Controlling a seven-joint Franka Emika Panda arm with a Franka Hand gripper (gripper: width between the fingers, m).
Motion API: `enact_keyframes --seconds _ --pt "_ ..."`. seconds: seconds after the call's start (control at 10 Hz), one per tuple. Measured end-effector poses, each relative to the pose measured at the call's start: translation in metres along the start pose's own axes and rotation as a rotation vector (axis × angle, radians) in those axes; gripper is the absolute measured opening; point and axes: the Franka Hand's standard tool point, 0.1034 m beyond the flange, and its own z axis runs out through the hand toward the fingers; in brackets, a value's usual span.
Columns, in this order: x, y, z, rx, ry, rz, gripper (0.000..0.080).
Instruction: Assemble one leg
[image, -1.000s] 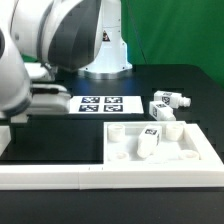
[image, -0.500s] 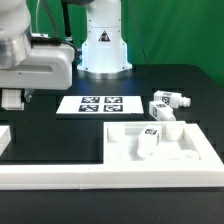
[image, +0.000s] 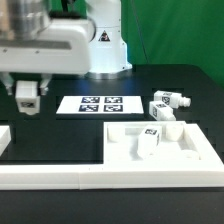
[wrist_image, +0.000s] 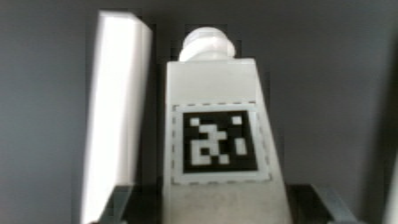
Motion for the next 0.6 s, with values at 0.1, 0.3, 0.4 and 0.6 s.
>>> enact_keyframes --seconds 0.1,0.3,0.4,0.6 --pt "0.009 -0.012 -0.007 -0.002 0.072 -0.001 0.0285" --pt "0.011 -0.003 -0.002 -0.03 0.202 -0.011 0.0285" --pt "0.014 -0.001 -0.003 -0.052 0.272 -0.019 0.0285" --pt "0.005 -0.034 -0.006 -0.031 0.357 0.032 0.0285"
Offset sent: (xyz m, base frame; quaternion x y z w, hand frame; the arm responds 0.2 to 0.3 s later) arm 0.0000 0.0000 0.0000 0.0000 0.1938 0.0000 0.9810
